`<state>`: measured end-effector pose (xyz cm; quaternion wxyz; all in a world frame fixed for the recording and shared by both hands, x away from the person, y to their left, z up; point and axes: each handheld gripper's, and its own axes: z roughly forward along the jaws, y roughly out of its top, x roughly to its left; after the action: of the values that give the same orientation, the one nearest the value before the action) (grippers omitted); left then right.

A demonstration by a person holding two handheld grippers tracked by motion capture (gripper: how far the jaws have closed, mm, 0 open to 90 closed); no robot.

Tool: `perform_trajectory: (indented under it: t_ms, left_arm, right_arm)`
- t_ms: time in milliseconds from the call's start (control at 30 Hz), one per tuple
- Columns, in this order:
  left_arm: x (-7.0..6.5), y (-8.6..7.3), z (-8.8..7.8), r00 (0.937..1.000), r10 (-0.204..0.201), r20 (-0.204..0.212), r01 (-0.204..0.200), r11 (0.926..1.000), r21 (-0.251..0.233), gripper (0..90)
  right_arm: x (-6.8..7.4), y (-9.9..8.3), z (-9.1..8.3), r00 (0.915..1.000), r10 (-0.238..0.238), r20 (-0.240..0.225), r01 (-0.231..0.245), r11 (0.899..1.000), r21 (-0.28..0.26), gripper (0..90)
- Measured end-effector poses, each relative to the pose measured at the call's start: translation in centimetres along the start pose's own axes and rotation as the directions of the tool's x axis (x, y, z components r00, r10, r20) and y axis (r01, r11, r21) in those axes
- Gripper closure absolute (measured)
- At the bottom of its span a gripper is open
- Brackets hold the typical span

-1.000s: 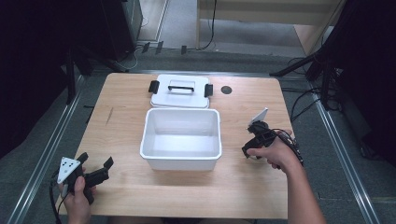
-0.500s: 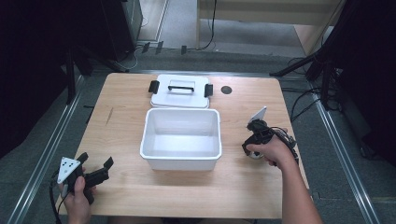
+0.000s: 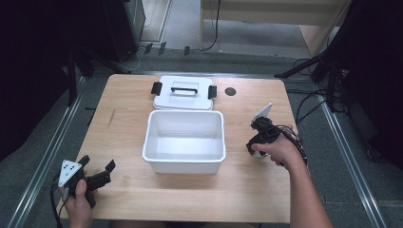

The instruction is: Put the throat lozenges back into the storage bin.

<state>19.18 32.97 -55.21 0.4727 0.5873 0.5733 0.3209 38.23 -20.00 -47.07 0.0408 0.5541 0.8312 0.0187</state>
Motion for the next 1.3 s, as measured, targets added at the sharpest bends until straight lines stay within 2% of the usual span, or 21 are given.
perform_trajectory:
  t_ms: [67,100,200,233,300,500,567,600,700,767,800,1000,1167,1300]
  left_arm:
    - [0.0,0.0,0.0,1.0000,0.000,0.000,0.000,1.0000,0.000,0.0]
    - [0.0,0.0,0.0,1.0000,0.000,0.000,0.000,1.0000,0.000,0.0]
    - [0.0,0.0,0.0,1.0000,0.001,0.001,-0.001,1.0000,0.000,0.0]
    - [0.0,0.0,0.0,1.0000,0.001,0.000,-0.001,1.0000,-0.001,0.0]
    - [0.0,0.0,0.0,1.0000,0.000,0.001,0.000,1.0000,-0.001,0.0]
    - [0.0,0.0,0.0,1.0000,-0.002,0.001,0.002,1.0000,-0.002,0.0]
    - [0.0,0.0,0.0,1.0000,-0.001,0.000,0.001,1.0000,-0.002,0.0]
    - [0.0,0.0,0.0,1.0000,-0.002,0.001,0.002,1.0000,-0.002,0.0]
    - [0.0,0.0,0.0,1.0000,-0.003,0.001,0.003,1.0000,-0.001,0.0]
    - [0.0,0.0,0.0,1.0000,-0.002,0.001,0.002,1.0000,-0.001,0.0]
    - [0.0,0.0,0.0,1.0000,-0.003,0.001,0.003,1.0000,-0.002,0.0]
    - [0.0,0.0,0.0,1.0000,-0.005,0.002,0.005,1.0000,-0.001,0.0]
    - [0.0,0.0,0.0,1.0000,-0.006,0.003,0.006,1.0000,-0.002,0.0]
    - [0.0,0.0,0.0,1.0000,-0.006,0.004,0.006,1.0000,-0.002,0.0]
  right_arm:
    - [0.4,0.1,-0.6,0.9999,-0.016,-0.004,0.015,1.000,-0.010,21.1]
    - [0.9,0.3,-1.5,0.9993,-0.038,-0.008,0.037,0.999,-0.023,21.1]
    - [1.3,0.5,-2.2,0.9983,-0.057,-0.013,0.057,0.998,-0.032,21.1]
    - [1.9,0.6,-3.2,0.9964,-0.083,-0.018,0.082,0.996,-0.040,21.1]
    - [2.3,0.8,-3.9,0.9949,-0.099,-0.021,0.098,0.994,-0.042,21.1]
    - [3.1,1.1,-6.0,0.9920,-0.124,-0.025,0.123,0.991,-0.052,21.2]
    - [3.6,1.3,-7.2,0.9910,-0.132,-0.024,0.130,0.990,-0.060,21.2]
    - [3.6,1.3,-7.2,0.9910,-0.132,-0.024,0.130,0.990,-0.060,21.2]
    - [4.4,1.6,-8.5,0.9875,-0.156,-0.022,0.154,0.986,-0.066,21.2]
    - [4.6,1.7,-8.8,0.9864,-0.163,-0.023,0.161,0.985,-0.069,21.2]
    - [5.1,1.9,-9.5,0.9836,-0.179,-0.026,0.176,0.982,-0.071,21.2]
    - [6.3,2.5,-10.7,0.9800,-0.196,-0.037,0.192,0.978,-0.085,21.2]
    - [8.0,3.2,-11.6,0.9725,-0.229,-0.039,0.225,0.970,-0.090,21.2]
    - [8.6,3.4,-11.8,0.9669,-0.253,-0.028,0.250,0.964,-0.095,21.2]
